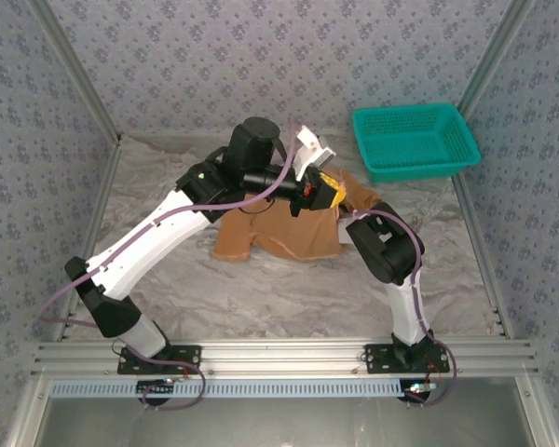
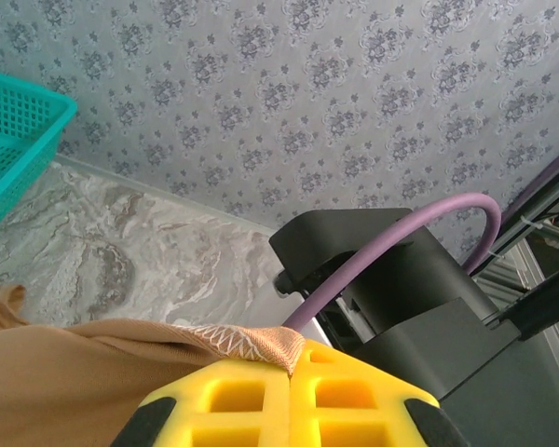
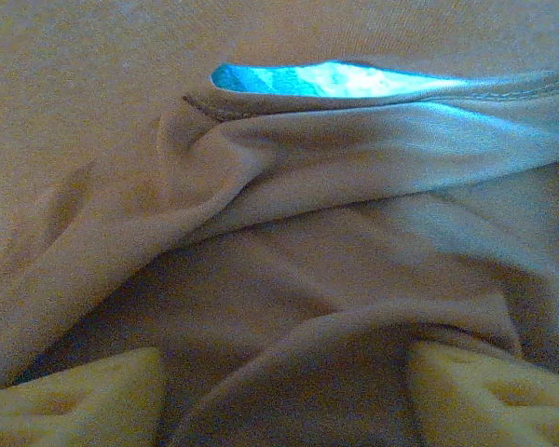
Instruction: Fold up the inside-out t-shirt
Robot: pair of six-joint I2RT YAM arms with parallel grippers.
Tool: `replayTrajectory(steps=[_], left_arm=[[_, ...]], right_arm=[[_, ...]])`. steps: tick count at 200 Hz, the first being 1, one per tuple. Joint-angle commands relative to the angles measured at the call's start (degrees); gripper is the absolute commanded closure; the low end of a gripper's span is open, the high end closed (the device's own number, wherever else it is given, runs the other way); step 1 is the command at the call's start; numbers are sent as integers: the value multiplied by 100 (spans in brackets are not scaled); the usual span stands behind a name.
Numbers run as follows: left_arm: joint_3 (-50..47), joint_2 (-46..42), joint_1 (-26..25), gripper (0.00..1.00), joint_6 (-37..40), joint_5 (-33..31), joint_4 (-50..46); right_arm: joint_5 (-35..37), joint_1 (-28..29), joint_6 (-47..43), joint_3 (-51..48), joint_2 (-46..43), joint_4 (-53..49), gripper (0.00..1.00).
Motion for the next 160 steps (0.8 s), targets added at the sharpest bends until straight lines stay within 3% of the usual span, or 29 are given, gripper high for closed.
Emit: replayTrajectory(steps=[1, 65, 160], left_arm=[[-40, -269, -57, 100, 0, 115, 246], [-14, -636, -42, 100, 112, -87, 220], [-108, -643, -14, 100, 102, -362, 255]], right_arm=[[207, -42, 299, 269, 194, -690, 22], [309, -158, 595, 696, 429, -1554, 18], [178, -155, 337, 796, 161, -1598, 11]])
